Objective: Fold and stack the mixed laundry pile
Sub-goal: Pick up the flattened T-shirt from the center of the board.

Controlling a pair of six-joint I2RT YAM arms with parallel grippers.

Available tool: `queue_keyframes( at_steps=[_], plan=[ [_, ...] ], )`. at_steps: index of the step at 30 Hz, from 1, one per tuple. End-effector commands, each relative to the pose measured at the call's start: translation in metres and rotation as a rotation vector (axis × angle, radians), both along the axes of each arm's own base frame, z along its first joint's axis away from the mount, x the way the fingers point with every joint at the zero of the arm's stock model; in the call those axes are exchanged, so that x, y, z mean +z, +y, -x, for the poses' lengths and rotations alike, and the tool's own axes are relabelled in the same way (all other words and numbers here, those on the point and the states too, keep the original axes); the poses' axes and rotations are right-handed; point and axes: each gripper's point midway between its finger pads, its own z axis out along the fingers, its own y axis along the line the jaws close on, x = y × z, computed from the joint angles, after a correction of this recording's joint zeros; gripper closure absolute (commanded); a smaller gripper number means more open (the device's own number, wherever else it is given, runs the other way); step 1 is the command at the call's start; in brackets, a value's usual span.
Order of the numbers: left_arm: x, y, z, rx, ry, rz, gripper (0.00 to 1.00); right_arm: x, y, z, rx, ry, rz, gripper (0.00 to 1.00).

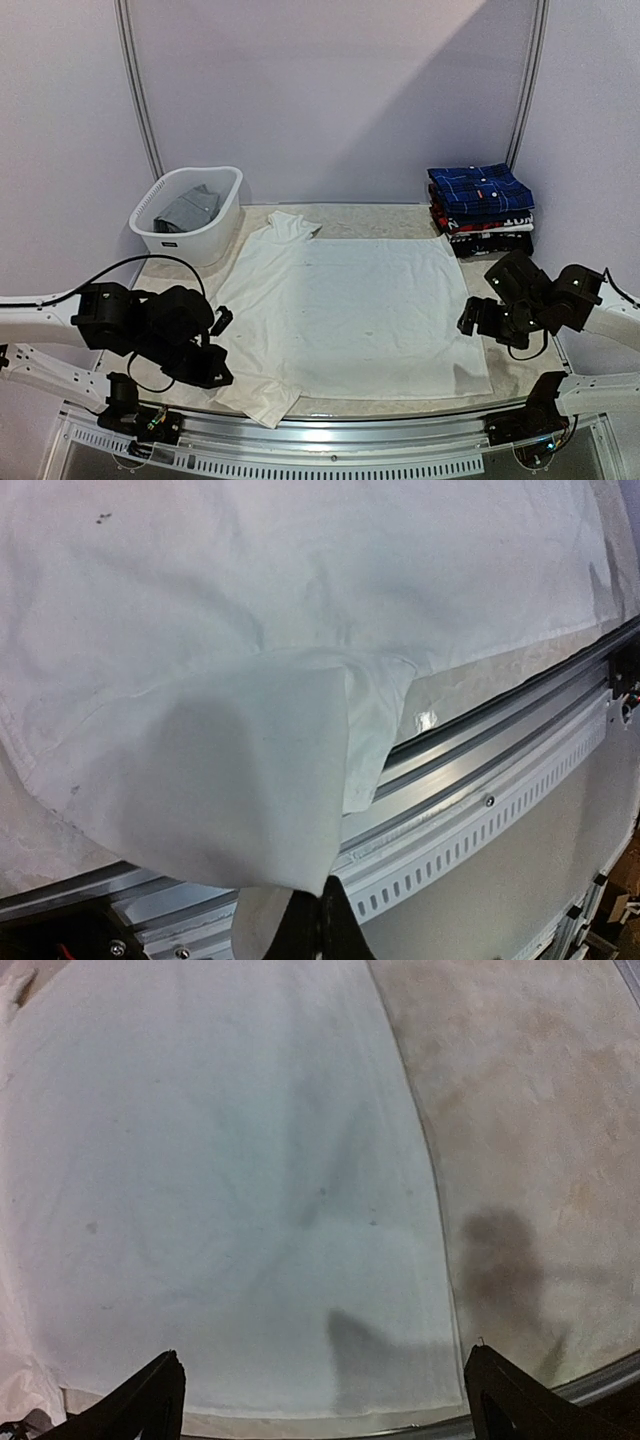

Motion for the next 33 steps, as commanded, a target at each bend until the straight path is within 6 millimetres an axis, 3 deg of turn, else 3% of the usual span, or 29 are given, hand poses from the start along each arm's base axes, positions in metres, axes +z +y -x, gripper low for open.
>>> queue_keyframes(
  at_steps=[1,3,10,16,19,25,33],
  plan=[
    [-0.001,-0.02,-0.014,-0.024,-0.092,0.031,1.0,-0.04,-0.03,0.044,-0.143,0.211,0.058,0.04],
    [-0.004,-0.023,-0.019,-0.022,-0.116,0.033,1.0,-0.053,-0.028,0.052,-0.13,0.258,0.053,0.11],
    [-0.01,-0.016,-0.032,0.01,-0.168,0.005,1.0,-0.068,-0.036,0.072,-0.108,0.339,0.077,0.17],
    [-0.014,-0.012,-0.037,0.028,-0.169,-0.006,1.0,-0.096,-0.028,0.087,-0.092,0.399,0.007,0.43],
    [-0.018,-0.01,-0.039,0.041,-0.163,-0.012,1.0,-0.106,-0.031,0.091,-0.095,0.417,0.023,0.45],
    [-0.022,-0.009,-0.041,0.049,-0.162,-0.015,1.0,-0.107,-0.029,0.093,-0.081,0.422,0.006,0.45],
    [-0.026,-0.006,-0.042,0.048,-0.159,-0.021,1.0,-0.106,-0.03,0.083,-0.091,0.391,0.036,0.59]
  ],
)
